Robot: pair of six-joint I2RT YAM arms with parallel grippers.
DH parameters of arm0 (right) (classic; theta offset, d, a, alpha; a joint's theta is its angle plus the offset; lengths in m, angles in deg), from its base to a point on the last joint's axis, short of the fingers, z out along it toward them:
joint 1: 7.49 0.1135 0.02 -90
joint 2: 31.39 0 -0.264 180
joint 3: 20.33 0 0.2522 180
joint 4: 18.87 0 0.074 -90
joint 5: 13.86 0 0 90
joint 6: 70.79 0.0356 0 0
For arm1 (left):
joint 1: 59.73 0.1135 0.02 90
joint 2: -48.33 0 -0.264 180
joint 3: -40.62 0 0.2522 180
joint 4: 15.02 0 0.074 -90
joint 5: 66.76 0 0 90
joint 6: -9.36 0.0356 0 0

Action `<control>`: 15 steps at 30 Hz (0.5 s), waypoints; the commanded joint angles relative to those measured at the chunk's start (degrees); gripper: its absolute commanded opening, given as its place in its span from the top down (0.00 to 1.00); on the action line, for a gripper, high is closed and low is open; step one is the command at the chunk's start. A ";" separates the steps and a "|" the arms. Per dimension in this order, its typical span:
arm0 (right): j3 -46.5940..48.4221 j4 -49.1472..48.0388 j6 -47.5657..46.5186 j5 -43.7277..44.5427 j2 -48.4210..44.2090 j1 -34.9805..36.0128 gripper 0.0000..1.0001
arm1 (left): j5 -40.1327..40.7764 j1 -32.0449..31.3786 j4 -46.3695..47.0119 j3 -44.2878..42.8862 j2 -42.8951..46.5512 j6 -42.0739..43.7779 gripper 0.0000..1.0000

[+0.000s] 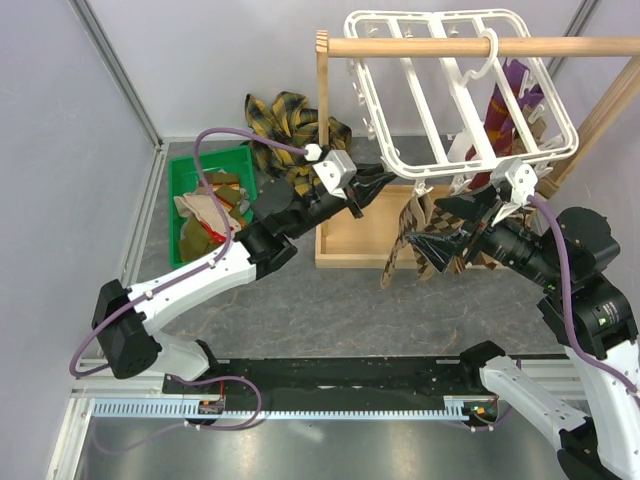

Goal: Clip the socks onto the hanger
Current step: Open the clamp at the hanger.

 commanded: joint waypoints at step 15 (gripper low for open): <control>-2.76 -4.08 8.63 14.14 5.89 0.22 0.09 | 5.60 -6.64 3.74 2.21 -5.97 -1.37 0.98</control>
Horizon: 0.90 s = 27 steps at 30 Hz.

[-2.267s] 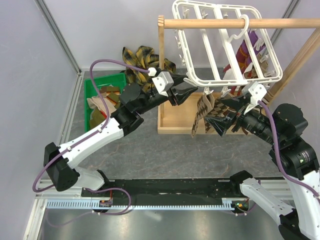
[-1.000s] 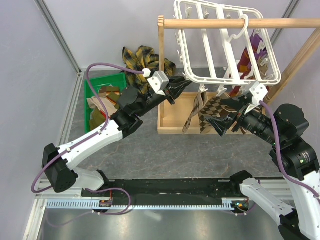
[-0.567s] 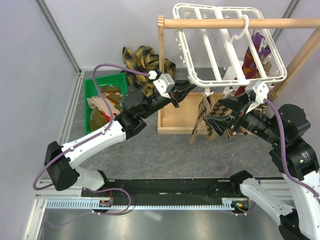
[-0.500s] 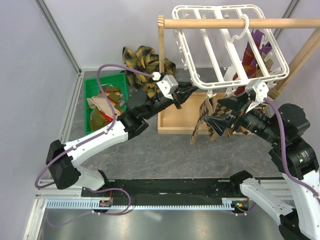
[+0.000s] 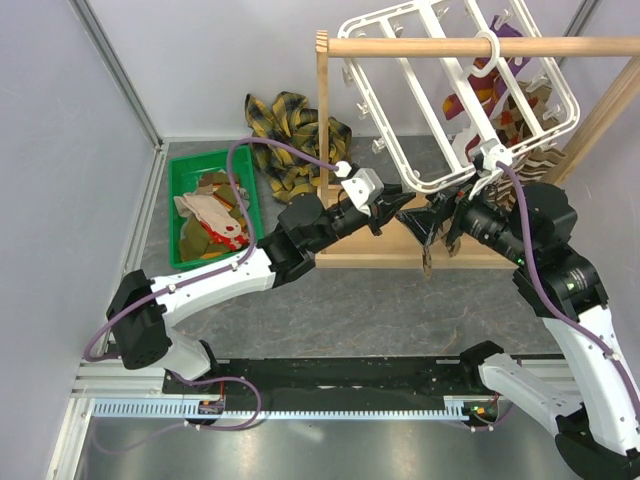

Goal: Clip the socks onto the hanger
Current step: Open the clamp at the hanger.

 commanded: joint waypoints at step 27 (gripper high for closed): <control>-16.65 -31.68 8.42 14.64 -12.76 0.11 0.29 | 9.51 -9.94 -4.03 2.04 -3.19 17.06 0.98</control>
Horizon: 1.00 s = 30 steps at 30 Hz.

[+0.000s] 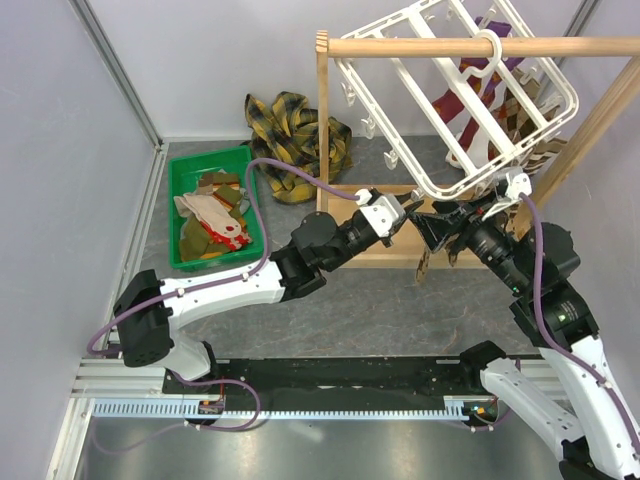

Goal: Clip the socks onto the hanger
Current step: Open the clamp at the hanger.

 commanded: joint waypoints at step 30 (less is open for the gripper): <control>-4.46 -21.04 -6.30 -0.66 -1.48 -0.17 0.30 | 1.96 -8.51 -18.87 -4.21 -0.75 7.06 0.98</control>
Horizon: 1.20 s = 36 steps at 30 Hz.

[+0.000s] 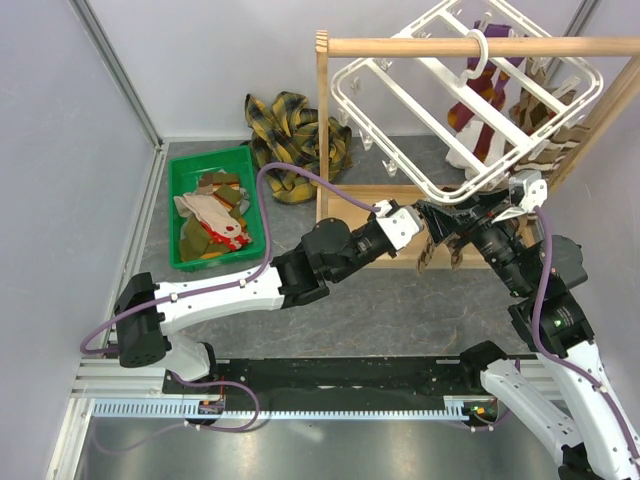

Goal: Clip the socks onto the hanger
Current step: Open the clamp at the hanger.

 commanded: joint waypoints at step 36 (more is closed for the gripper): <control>2.54 -2.98 -2.69 -0.83 2.52 0.09 0.98 | 5.13 -2.74 -11.37 8.15 11.42 -9.23 0.27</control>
